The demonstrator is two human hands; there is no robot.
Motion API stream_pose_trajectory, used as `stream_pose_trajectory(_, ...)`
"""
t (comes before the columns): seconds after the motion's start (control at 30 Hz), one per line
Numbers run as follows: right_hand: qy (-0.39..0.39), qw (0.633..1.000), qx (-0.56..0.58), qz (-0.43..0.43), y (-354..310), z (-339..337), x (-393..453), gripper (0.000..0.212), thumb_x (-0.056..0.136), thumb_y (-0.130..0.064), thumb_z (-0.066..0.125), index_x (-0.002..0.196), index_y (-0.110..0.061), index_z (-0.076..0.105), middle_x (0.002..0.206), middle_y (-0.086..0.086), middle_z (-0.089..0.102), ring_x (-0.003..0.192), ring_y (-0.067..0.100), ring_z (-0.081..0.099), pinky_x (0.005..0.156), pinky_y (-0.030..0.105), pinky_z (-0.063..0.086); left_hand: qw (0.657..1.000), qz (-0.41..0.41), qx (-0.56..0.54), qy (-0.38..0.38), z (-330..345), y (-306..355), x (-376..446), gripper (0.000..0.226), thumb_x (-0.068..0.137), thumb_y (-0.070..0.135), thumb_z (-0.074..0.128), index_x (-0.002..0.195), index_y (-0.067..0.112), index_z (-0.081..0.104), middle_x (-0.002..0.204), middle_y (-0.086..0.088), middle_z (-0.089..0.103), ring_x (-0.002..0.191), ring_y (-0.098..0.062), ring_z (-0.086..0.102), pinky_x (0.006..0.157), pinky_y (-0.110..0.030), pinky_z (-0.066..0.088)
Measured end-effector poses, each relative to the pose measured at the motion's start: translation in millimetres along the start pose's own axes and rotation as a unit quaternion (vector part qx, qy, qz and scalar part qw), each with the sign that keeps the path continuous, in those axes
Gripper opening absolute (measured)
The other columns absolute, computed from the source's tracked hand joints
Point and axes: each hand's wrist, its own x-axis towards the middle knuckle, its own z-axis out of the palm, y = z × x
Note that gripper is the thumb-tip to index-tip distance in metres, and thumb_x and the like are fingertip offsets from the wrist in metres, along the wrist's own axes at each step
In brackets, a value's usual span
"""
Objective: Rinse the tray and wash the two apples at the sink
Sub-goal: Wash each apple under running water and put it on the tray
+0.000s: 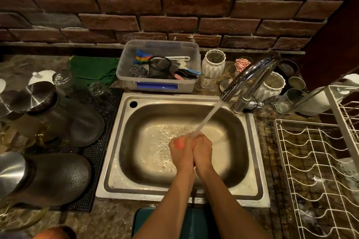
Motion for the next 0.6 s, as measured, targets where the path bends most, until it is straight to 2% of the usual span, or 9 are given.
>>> stream_pose_trajectory(0.1, -0.015, 1.000, 0.011, -0.002, 2, 3, 1, 0.027, 0.098, -0.013, 0.046, 0.086, -0.013, 0.070, 0.088, 0.007, 0.076, 0.093, 0.029, 0.072, 0.086, 0.045, 0.059, 0.998, 0.006, 0.001, 0.056, 3, 5, 5, 0.040, 0.080, 0.049, 0.067, 0.102, 0.015, 0.064, 0.089, -0.007, 0.075, 0.082, -0.024, 0.073, 0.077, -0.043, 0.061)
stream_pose_trajectory(0.2, -0.044, 0.998, 0.033, 0.010, 2, 2, -5, 0.026, 0.103, -0.021, 0.044, 0.105, -0.016, 0.070, 0.098, 0.007, 0.076, 0.097, 0.024, 0.072, 0.090, 0.041, 0.058, 0.993, -0.059, -0.048, 0.093, 3, 8, 6, 0.036, 0.087, 0.048, 0.062, 0.099, 0.015, 0.068, 0.088, -0.008, 0.074, 0.081, -0.026, 0.072, 0.076, -0.042, 0.061)
stream_pose_trajectory(0.27, -0.063, 0.998, 0.025, 0.012, 6, 0, -9, 0.022, 0.104, -0.028, 0.047, 0.110, -0.021, 0.067, 0.100, 0.004, 0.075, 0.097, 0.020, 0.072, 0.088, 0.037, 0.058, 0.989, -0.081, -0.067, 0.106, 2, 9, 6, 0.033, 0.091, 0.046, 0.060, 0.099, 0.015, 0.069, 0.090, -0.009, 0.073, 0.083, -0.027, 0.071, 0.075, -0.040, 0.061)
stream_pose_trajectory(0.37, -0.072, 0.997, -0.023, -0.032, 11, 1, -12, 0.013, 0.098, -0.021, 0.054, 0.108, -0.022, 0.062, 0.100, 0.004, 0.074, 0.097, 0.021, 0.071, 0.084, 0.035, 0.058, 0.985, -0.094, -0.089, 0.112, -2, 12, 4, 0.025, 0.090, 0.027, 0.060, 0.091, 0.005, 0.073, 0.087, -0.012, 0.076, 0.076, -0.027, 0.071, 0.060, -0.029, 0.055)
stream_pose_trajectory(0.43, -0.054, 0.996, -0.056, -0.046, 9, 2, -13, 0.012, 0.097, -0.024, 0.055, 0.109, -0.021, 0.056, 0.100, 0.003, 0.072, 0.093, 0.019, 0.070, 0.076, 0.030, 0.056, 0.979, -0.121, -0.124, 0.107, -5, 18, 2, 0.017, 0.087, 0.012, 0.059, 0.080, 0.004, 0.071, 0.080, -0.013, 0.073, 0.069, -0.028, 0.069, 0.055, -0.027, 0.055)
stream_pose_trajectory(0.5, -0.035, 0.995, -0.090, -0.030, 4, 1, -14, 0.018, 0.100, -0.038, 0.050, 0.111, -0.024, 0.051, 0.101, -0.001, 0.067, 0.088, 0.013, 0.065, 0.070, 0.027, 0.051, 0.980, -0.117, -0.130, 0.093, -8, 23, 4, 0.017, 0.092, 0.013, 0.059, 0.082, 0.007, 0.071, 0.089, -0.017, 0.074, 0.077, -0.032, 0.070, 0.065, -0.035, 0.060)
stream_pose_trajectory(0.6, -0.018, 0.992, -0.118, 0.049, 7, -4, -10, 0.046, 0.098, -0.058, 0.038, 0.116, -0.020, 0.056, 0.107, 0.007, 0.067, 0.091, 0.021, 0.065, 0.081, 0.040, 0.058, 0.995, -0.078, -0.040, 0.050, -14, 21, 8, 0.021, 0.098, 0.023, 0.055, 0.099, 0.013, 0.073, 0.100, -0.017, 0.073, 0.091, -0.033, 0.070, 0.084, -0.046, 0.060)
